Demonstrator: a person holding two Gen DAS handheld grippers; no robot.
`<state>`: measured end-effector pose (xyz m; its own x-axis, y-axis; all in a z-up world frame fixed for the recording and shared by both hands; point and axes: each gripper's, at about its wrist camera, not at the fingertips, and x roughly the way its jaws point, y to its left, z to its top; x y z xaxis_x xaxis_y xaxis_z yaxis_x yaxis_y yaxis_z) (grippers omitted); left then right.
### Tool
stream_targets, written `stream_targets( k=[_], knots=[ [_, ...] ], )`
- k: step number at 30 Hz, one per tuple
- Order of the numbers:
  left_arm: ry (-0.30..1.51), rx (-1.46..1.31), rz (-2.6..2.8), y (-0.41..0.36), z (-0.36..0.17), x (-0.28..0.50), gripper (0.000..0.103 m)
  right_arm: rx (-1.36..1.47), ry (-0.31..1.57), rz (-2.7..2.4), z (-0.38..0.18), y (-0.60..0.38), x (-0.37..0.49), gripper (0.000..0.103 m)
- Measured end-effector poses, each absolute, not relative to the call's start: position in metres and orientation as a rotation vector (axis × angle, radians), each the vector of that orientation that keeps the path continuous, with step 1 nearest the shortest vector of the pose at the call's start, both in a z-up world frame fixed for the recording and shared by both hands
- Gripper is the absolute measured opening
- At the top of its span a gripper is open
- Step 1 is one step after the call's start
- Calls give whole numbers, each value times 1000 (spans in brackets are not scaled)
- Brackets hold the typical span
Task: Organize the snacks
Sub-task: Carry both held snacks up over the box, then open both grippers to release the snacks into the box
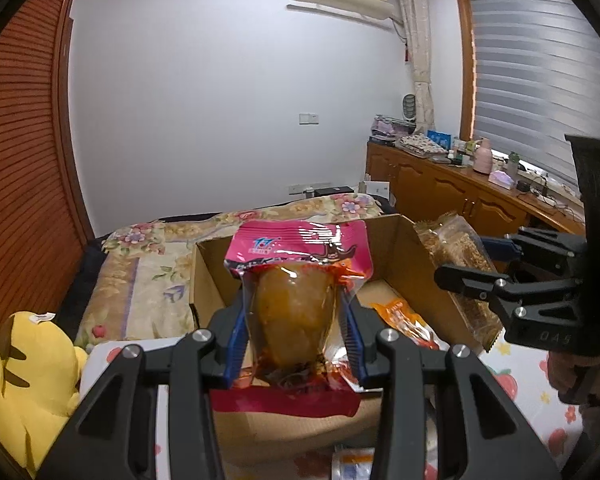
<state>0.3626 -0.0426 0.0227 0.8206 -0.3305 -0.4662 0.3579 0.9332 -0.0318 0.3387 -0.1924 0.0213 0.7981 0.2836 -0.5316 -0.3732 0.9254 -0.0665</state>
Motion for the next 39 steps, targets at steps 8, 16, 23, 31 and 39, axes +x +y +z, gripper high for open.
stream_targets(
  k=[8,16,23,31,39],
  knots=[
    [508,60,-360,-55,8,396,39,-147,559,330,3,-203,369,47],
    [539,91,-374,-73,-5,405,40,-133,605,312,-14,-214,384,47],
    [582,126,-368,-90,-16,406,44,-132,630,312,-25,-214,382,48],
    [568,179,-336,-99,-21,396,64,-116,639,322,-31,-214,377,59],
    [540,199,-326,-94,-11,380,65,-88,617,329,-24,-220,366,66]
  ],
)
